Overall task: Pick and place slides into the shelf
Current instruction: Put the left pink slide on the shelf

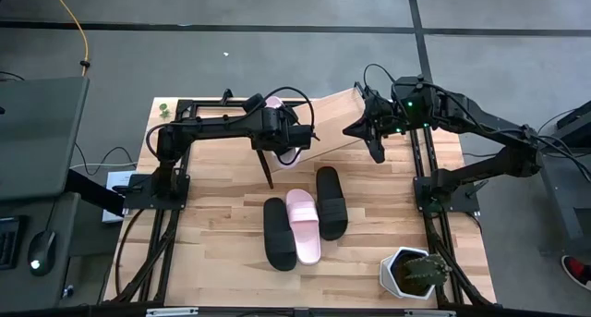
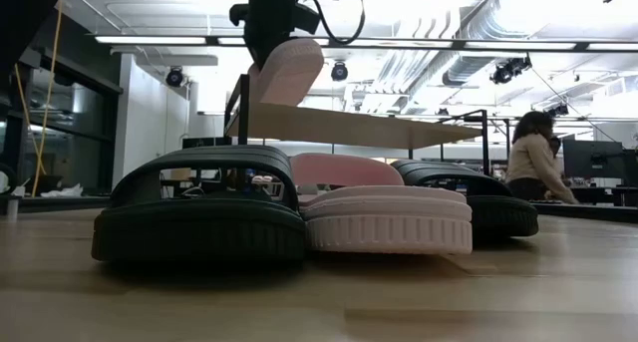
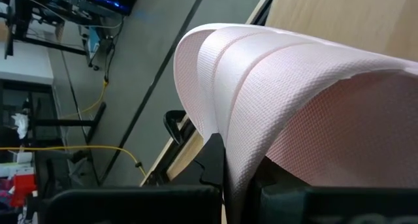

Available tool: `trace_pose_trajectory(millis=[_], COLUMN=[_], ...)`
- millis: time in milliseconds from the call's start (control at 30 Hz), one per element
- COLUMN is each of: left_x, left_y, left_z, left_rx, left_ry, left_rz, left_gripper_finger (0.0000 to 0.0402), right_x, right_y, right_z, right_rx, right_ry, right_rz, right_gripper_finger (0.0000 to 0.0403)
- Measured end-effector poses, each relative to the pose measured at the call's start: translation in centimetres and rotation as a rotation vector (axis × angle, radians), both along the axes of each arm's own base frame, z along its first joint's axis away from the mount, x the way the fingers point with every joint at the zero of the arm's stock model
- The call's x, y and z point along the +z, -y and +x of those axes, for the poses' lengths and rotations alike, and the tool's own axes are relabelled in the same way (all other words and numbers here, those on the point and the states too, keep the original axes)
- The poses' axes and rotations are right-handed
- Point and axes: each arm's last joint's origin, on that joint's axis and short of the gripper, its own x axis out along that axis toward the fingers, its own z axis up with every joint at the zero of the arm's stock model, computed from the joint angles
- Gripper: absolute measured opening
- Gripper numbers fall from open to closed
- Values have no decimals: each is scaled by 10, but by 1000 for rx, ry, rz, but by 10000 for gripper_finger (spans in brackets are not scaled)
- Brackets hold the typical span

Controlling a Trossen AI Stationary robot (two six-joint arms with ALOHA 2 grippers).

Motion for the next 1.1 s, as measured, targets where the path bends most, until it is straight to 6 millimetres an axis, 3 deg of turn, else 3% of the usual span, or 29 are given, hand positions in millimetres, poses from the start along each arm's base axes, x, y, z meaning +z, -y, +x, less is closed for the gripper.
trace_pose_trajectory(millis=[733, 1100], left_x=[-1, -32], left_y=[0, -3], left_z=[0, -8], left_rx=[-12, 3], left_ry=[-12, -135], left_rz=[-16, -39], left_gripper_finger=[3, 3], right_x=[-2, -3], right_y=[0, 0], right_z=[-1, -2], right_rx=[-1, -2], right_ry=[-23, -40], right_rz=[8, 12], right_gripper_finger=[0, 0])
